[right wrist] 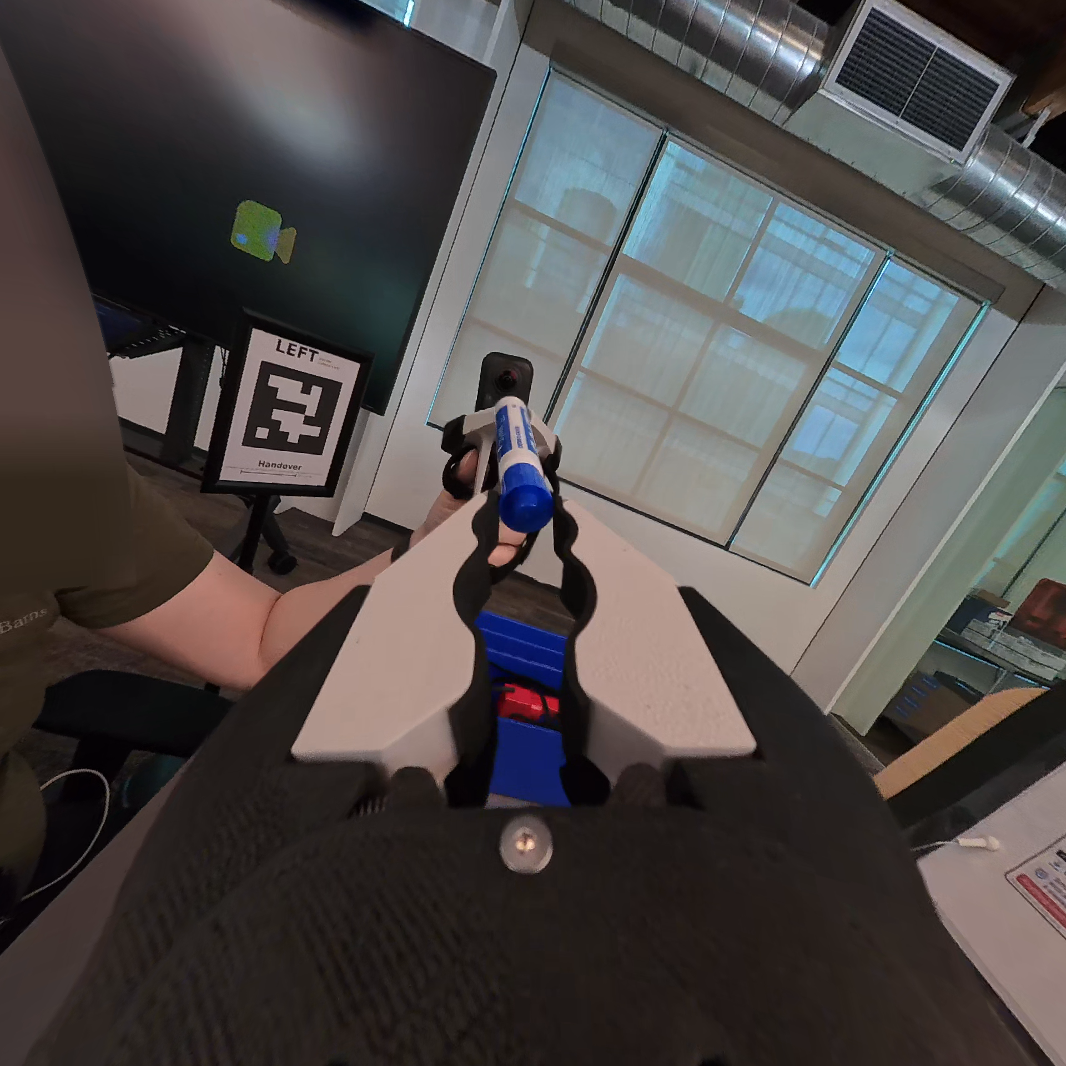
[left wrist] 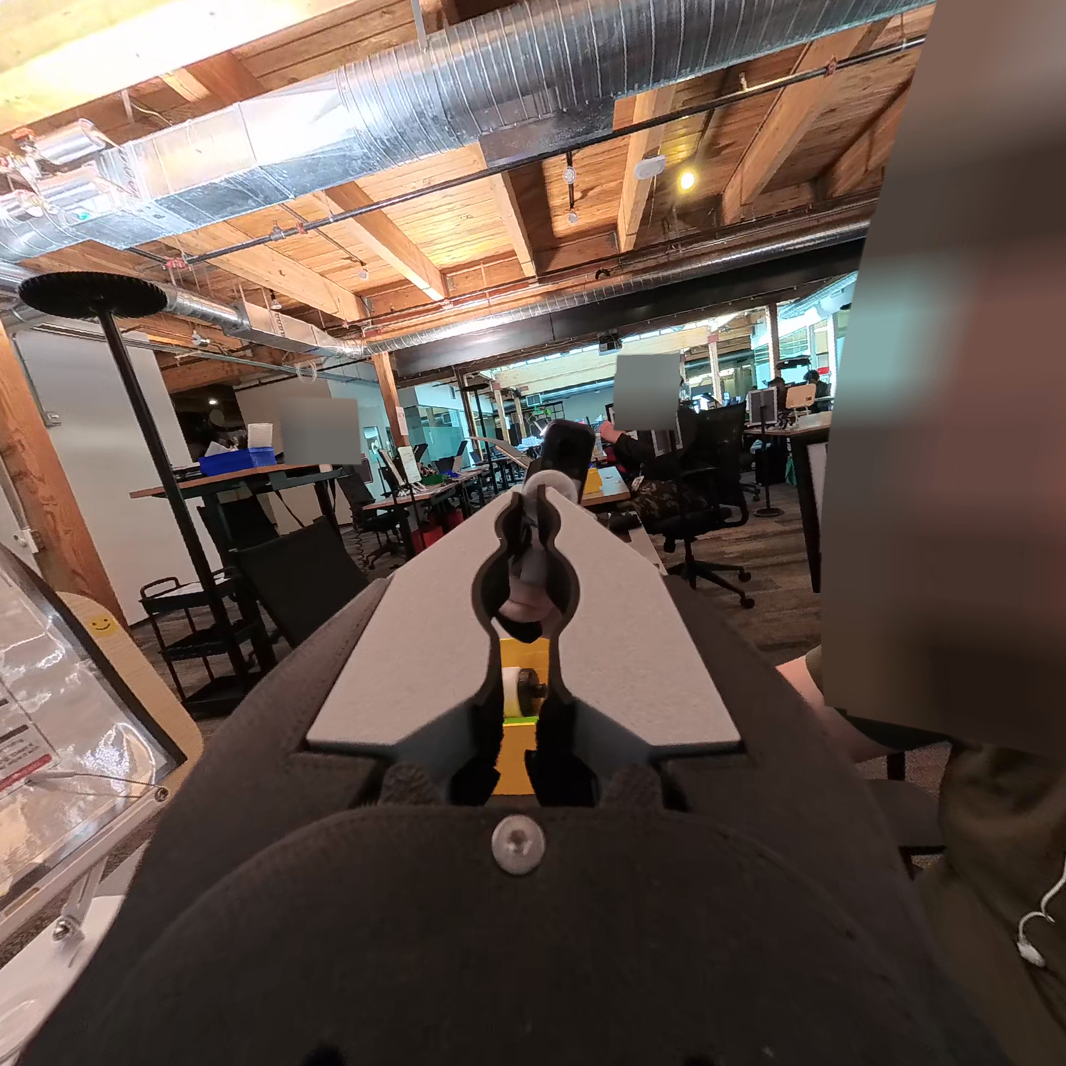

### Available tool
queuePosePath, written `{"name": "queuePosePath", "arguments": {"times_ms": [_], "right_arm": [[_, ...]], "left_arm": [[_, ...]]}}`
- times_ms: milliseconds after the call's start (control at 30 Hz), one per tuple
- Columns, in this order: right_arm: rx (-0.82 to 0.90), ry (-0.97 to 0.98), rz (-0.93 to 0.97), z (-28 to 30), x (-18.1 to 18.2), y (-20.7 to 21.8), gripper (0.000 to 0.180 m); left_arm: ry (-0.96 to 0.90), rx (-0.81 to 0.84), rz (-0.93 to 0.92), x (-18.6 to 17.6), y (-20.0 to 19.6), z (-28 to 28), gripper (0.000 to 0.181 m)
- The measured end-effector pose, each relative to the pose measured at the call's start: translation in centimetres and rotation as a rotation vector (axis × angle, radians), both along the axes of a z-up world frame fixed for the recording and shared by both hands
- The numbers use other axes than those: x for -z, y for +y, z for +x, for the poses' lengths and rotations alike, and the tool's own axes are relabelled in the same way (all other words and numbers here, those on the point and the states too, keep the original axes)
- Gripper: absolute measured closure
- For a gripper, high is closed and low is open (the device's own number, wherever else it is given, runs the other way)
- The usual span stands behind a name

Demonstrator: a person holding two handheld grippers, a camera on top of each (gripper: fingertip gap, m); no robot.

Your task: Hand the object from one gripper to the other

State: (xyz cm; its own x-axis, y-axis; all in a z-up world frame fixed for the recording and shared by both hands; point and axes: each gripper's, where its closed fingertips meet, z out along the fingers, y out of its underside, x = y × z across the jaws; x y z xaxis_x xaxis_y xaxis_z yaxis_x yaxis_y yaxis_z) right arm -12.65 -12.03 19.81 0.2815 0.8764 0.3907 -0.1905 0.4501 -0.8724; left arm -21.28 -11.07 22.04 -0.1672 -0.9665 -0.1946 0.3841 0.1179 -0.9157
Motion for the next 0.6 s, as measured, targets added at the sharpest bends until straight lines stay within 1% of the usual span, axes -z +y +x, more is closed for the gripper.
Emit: {"name": "queuePosePath", "arguments": {"times_ms": [33,67,133,200,300,333,367,400,467,600], "right_arm": [[0.009,0.002,0.017,0.1,-0.1,-0.1,0.162],[0.021,0.005,0.043,0.1,-0.2,-0.3,0.162],[0.065,-0.016,0.093,0.2,-0.3,-0.6,0.162],[0.099,-0.046,0.127,0.2,-0.3,-0.9,0.162],[0.192,-0.093,0.158,0.6,-0.1,-0.4,0.162],[0.236,-0.115,0.163,0.8,0.1,0.2,0.163],[0.27,-0.132,0.166,1.0,0.3,0.7,0.163],[0.299,-0.143,0.162,1.3,0.5,1.2,0.162],[0.363,-0.173,0.142,1.8,1.1,2.6,0.162],[0.463,-0.249,0.134,2.1,2.3,4.5,0.163]], "left_arm": [[0.002,0.0,-0.006,0.0,0.0,0.0,0.177],[0.005,0.0,-0.013,0.0,0.1,0.1,0.177],[0.008,-0.029,-0.024,0.1,0.6,0.2,0.163],[0.023,-0.046,-0.028,0.2,1.2,0.1,0.145],[0.029,-0.008,-0.043,-0.1,1.5,-1.1,0.118],[0.024,0.002,-0.052,-0.3,1.6,-1.7,0.113],[0.015,-0.006,-0.05,-0.5,1.8,-2.2,0.113],[0.005,-0.042,-0.029,-0.6,2.2,-2.7,0.113],[0.025,-0.179,0.07,-0.2,2.9,-2.7,0.112],[0.226,-0.515,0.357,3.2,4.5,0.3,0.113]]}}
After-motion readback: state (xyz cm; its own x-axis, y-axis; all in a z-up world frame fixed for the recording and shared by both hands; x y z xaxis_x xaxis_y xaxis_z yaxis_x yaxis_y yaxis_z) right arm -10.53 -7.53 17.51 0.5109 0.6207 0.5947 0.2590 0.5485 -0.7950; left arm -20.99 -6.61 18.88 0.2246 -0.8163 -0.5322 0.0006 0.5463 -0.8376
